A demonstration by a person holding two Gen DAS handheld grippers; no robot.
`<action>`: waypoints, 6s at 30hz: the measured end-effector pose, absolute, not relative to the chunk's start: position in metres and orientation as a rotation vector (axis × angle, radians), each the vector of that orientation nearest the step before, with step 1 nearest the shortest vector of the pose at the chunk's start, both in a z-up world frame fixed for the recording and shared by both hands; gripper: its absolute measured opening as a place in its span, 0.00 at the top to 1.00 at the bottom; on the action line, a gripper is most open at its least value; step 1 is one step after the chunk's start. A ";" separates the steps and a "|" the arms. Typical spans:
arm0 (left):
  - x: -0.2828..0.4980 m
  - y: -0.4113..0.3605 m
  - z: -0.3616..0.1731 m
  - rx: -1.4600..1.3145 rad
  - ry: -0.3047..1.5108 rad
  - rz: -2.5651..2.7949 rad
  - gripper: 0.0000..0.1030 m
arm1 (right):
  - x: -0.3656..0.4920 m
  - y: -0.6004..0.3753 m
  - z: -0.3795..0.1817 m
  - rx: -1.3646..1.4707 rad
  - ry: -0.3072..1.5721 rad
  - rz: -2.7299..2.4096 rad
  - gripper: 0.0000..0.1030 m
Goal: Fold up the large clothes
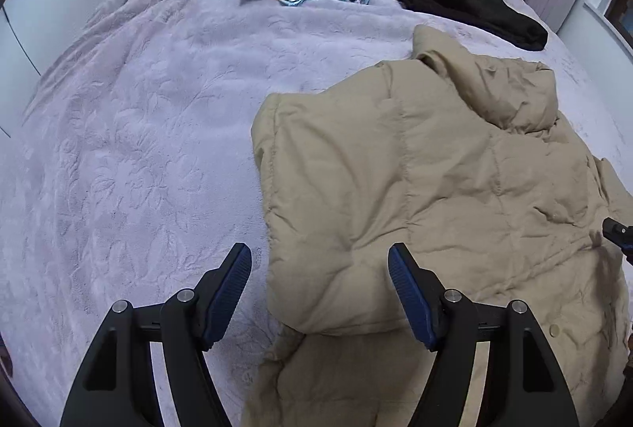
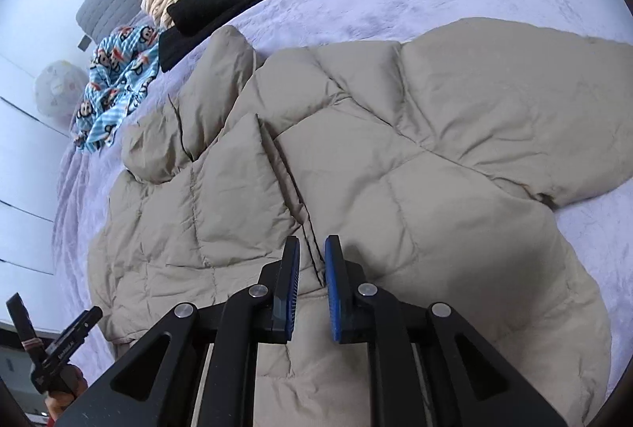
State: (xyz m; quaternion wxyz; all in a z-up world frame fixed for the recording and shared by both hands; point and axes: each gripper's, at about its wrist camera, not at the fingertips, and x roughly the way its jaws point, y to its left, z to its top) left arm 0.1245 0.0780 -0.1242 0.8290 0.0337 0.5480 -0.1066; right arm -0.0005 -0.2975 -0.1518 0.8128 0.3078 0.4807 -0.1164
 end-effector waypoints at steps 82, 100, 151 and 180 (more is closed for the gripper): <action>0.101 -0.008 -0.108 0.052 1.148 -0.109 0.00 | 0.122 -0.227 -0.156 0.473 0.999 0.209 0.97; 0.133 -0.014 -0.120 -0.027 1.151 -0.222 0.00 | 0.084 -0.263 -0.152 0.615 1.010 0.077 0.33; 0.152 -0.010 -0.144 -0.201 1.320 -0.463 0.90 | 0.025 -0.329 -0.167 0.063 1.106 -0.202 0.85; 0.133 0.001 -0.101 0.040 1.136 -0.294 0.70 | 0.060 -0.383 -0.168 0.435 1.100 -0.188 0.93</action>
